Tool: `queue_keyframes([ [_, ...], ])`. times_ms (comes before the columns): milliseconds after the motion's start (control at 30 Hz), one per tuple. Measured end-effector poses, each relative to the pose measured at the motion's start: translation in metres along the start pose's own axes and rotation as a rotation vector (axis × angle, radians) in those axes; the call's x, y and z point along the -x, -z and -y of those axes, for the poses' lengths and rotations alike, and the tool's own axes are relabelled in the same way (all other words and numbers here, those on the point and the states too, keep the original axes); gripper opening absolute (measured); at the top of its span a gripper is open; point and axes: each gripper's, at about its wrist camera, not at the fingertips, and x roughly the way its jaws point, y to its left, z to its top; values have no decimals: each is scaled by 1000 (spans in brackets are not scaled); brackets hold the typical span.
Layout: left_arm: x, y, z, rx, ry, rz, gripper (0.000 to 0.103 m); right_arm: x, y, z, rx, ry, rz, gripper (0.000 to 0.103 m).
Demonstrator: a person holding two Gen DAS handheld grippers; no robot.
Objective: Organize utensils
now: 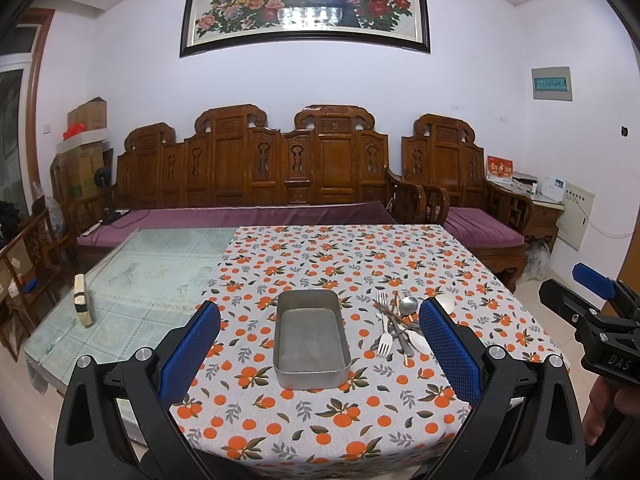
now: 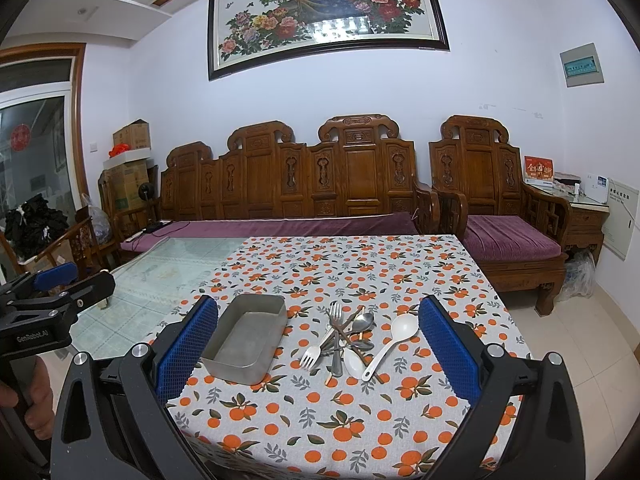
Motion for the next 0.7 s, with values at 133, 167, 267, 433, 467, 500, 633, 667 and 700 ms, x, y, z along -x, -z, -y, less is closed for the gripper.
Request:
queue_keyframes([
  [133,0,0,1,-1,1,1,96,1,0,0,0,1,0,100],
  [167,0,-1,1,-1,1,2,96,1,0,0,2,3,1,100],
  [267,1,0,1,0,2,2,96,1,0,0,2,3,1,100],
  [433,3,-2,3,-2,3,4,96,1,0,0,1,2,2,100],
  [467,3,-2,4,-2,3,4,96,1,0,0,1,3,2,100],
  [500,4,-3,4,-2,3,5,96,1,0,0,2,3,3,100],
  [633,4,-2,4,-2,3,6,96,1,0,0,2,2,2,100],
  [667,4,-3,5,-2,4,5,96,0,0,0,2,3,2,100],
  [700,4,-3,5,-3,3,5,96,0,1,0,1,3,2,100],
])
